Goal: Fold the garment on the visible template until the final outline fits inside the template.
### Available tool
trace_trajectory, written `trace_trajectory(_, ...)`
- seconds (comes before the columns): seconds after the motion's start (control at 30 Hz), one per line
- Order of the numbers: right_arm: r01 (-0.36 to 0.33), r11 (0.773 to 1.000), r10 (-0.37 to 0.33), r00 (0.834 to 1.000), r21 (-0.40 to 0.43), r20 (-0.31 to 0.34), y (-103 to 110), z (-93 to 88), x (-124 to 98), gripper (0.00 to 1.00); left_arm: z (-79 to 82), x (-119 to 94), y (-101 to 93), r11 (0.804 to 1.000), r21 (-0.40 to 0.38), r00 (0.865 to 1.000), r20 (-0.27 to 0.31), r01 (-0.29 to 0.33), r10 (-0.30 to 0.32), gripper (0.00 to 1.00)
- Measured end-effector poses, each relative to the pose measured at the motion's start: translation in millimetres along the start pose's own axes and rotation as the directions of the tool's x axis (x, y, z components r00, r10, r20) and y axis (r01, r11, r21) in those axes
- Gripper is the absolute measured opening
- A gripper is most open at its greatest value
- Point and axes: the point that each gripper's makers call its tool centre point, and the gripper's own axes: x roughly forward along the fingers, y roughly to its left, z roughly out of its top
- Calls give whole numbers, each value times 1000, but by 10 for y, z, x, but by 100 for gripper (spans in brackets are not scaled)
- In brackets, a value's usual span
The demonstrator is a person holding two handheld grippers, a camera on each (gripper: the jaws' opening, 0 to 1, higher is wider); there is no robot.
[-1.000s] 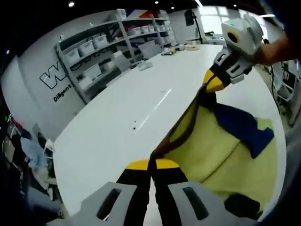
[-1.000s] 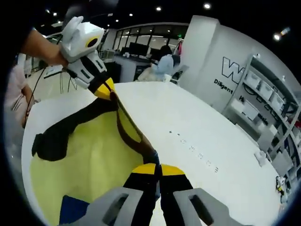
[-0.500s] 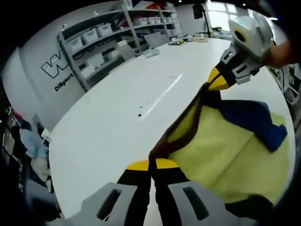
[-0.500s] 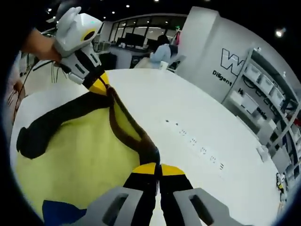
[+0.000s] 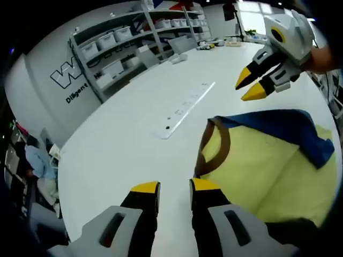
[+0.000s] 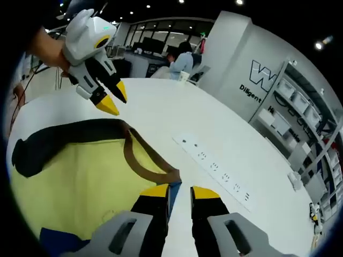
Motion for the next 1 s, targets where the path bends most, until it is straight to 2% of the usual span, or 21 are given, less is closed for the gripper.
trace_trajectory(0.1,-14,999,14,1000,46,3,43,-27,-72,16,-7,-19,-87,1000,-3,1000,2,11,-11,26)
trace_trajectory(0.23,-17,999,17,1000,35,3,88,-95,-152,19,-11,-32,-194,1000,-9,1000,8,30,-30,28)
trace_trajectory(0.33,-29,999,29,1000,25,2,128,-129,-213,20,-22,-76,-280,999,21,999,9,41,-41,28)
trace_trajectory(0.43,-33,999,33,999,28,10,128,-120,-277,27,-13,-129,-270,999,6,999,16,36,-36,30)
trace_trajectory(0.63,-40,998,39,998,39,43,148,-107,-403,41,-37,-294,-267,1000,2,999,27,27,-27,40)
trace_trajectory(0.87,-54,996,49,996,67,72,240,-88,-573,54,-126,-520,-293,1000,-15,1000,23,11,-11,64)
trace_trajectory(1.0,-60,997,56,995,51,84,327,-74,-660,60,-227,-657,-340,1000,-15,1000,13,5,-5,67)
